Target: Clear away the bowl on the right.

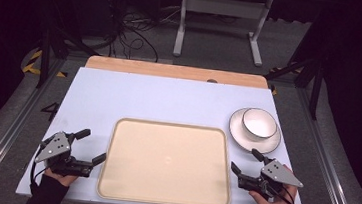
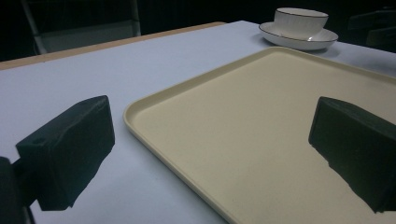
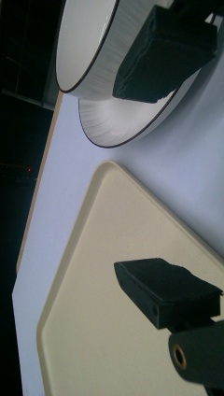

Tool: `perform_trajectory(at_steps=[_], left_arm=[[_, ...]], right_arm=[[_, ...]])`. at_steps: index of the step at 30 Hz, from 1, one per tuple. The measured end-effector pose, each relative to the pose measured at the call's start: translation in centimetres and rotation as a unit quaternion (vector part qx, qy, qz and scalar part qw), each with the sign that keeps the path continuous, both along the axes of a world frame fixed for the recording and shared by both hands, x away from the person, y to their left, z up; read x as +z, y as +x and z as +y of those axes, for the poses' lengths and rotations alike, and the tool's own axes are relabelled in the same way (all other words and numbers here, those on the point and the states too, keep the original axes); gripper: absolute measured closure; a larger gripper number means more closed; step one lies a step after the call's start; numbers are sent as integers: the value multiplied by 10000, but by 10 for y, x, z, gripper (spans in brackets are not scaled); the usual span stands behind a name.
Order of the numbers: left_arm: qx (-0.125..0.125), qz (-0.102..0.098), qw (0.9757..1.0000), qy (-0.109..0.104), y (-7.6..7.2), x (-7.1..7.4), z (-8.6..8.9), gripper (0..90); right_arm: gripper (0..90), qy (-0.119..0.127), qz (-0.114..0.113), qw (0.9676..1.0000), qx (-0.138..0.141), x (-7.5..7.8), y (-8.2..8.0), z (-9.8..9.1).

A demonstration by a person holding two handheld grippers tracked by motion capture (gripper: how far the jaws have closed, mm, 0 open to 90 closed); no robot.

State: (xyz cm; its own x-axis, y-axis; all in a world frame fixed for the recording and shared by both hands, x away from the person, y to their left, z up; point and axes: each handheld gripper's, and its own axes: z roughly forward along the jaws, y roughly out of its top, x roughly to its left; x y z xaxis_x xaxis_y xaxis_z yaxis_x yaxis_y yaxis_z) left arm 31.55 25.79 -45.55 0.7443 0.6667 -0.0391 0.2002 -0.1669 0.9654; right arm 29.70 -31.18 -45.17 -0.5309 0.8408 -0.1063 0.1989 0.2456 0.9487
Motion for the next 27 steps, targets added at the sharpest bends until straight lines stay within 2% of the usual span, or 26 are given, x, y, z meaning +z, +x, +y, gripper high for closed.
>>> perform_trajectory(at_steps=[27], left_arm=[[-17,23,10000,5,0,0,0,10]], right_arm=[[144,-4,-11,10000,-20,1,0,0]])
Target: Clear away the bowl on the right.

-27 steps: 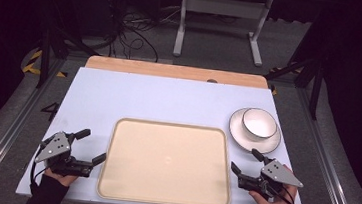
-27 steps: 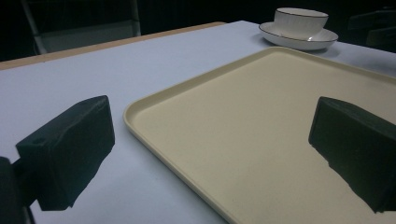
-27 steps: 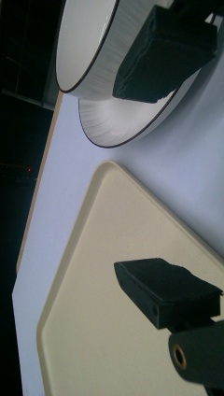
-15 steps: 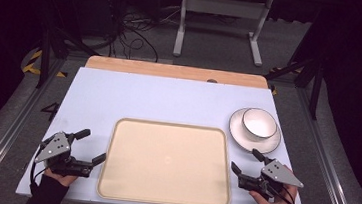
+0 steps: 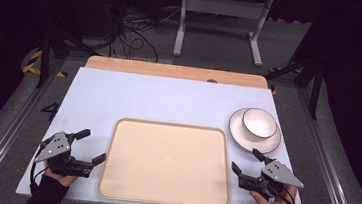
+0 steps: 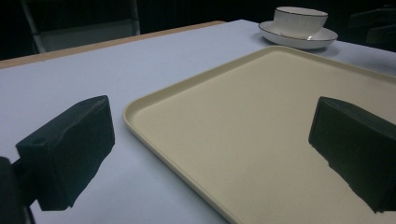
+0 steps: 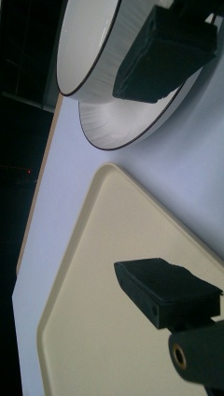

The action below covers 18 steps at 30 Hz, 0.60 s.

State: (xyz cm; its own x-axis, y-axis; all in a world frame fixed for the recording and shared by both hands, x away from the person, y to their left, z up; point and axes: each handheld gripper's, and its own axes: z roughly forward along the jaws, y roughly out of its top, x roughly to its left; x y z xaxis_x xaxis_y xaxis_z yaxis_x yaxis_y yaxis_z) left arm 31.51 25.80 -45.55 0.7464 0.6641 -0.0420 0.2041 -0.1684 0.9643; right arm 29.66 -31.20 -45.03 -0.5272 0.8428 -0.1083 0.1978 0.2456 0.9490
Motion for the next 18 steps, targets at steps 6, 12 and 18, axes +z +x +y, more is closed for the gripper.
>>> perform_trajectory(at_steps=[6,12,18], left_arm=[[1,27,10000,-8,0,0,0,11],[5,43,10000,15,1,0,0,11],[0,51,10000,64,1,0,0,11]], right_arm=[[144,-11,54,10000,-18,1,0,0],[144,-10,186,9998,34,3,1,3],[140,-105,134,9998,79,10,0,7]])
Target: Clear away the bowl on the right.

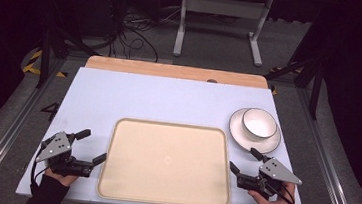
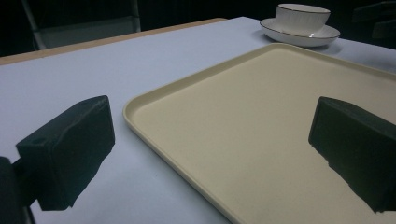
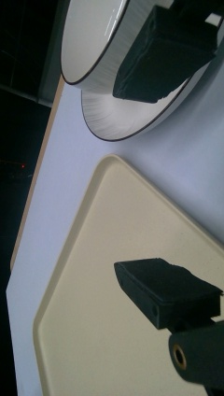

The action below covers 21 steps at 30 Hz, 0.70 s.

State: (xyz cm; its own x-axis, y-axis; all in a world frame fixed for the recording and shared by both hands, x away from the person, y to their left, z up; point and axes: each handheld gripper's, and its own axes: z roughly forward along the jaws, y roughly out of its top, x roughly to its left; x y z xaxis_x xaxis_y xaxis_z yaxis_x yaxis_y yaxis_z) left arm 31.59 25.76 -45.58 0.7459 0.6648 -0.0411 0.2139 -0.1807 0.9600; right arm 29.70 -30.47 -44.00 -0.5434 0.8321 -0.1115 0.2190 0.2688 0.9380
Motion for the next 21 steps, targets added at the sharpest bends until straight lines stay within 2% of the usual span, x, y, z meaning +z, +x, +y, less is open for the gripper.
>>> perform_trajectory(at_steps=[21], left_arm=[[25,37,10000,-11,0,-1,-1,14]], right_arm=[[139,67,-89,9999,-4,27,2,1]])
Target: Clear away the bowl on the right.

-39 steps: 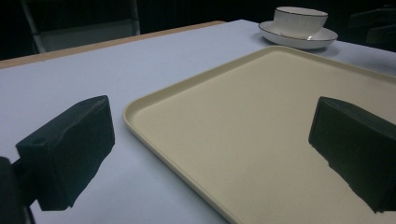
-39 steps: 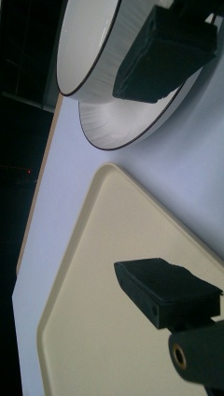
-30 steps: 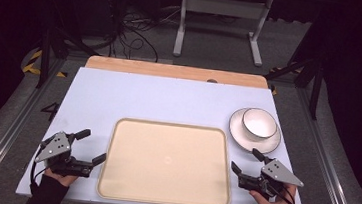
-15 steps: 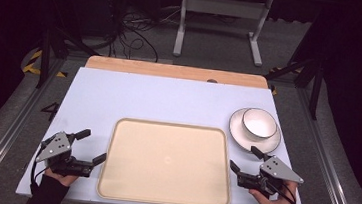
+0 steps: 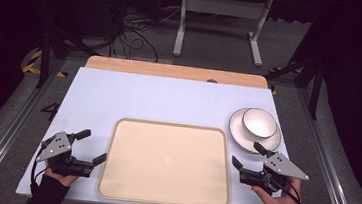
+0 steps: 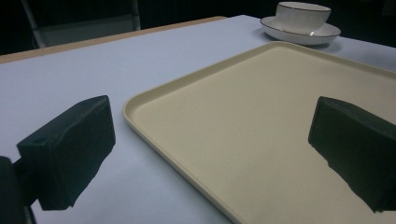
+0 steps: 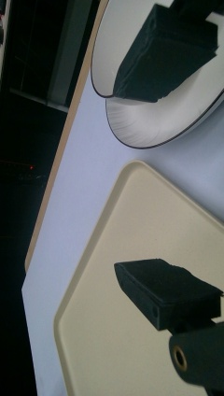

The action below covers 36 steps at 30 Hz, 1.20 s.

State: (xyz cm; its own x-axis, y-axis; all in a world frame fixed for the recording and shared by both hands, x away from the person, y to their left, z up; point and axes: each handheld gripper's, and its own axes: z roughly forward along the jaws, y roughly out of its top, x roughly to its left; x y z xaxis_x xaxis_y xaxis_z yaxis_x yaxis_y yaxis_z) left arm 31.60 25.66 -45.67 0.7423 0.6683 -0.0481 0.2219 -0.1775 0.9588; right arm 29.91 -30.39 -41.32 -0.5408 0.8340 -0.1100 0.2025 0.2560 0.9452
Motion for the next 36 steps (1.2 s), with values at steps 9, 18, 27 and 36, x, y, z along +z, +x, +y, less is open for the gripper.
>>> perform_trajectory(at_steps=[9,18,27,36], left_arm=[[-20,-8,10000,15,0,0,0,14],[-29,-1,10000,28,0,0,-1,14],[-35,18,10000,20,1,-1,-1,14],[-43,19,10000,27,1,-1,-1,14]], right_arm=[[148,40,15,10000,-61,7,3,-2],[153,47,427,9989,-207,24,21,-9],[153,93,711,9965,-425,42,40,-20],[153,19,764,9954,-576,61,54,-29]])
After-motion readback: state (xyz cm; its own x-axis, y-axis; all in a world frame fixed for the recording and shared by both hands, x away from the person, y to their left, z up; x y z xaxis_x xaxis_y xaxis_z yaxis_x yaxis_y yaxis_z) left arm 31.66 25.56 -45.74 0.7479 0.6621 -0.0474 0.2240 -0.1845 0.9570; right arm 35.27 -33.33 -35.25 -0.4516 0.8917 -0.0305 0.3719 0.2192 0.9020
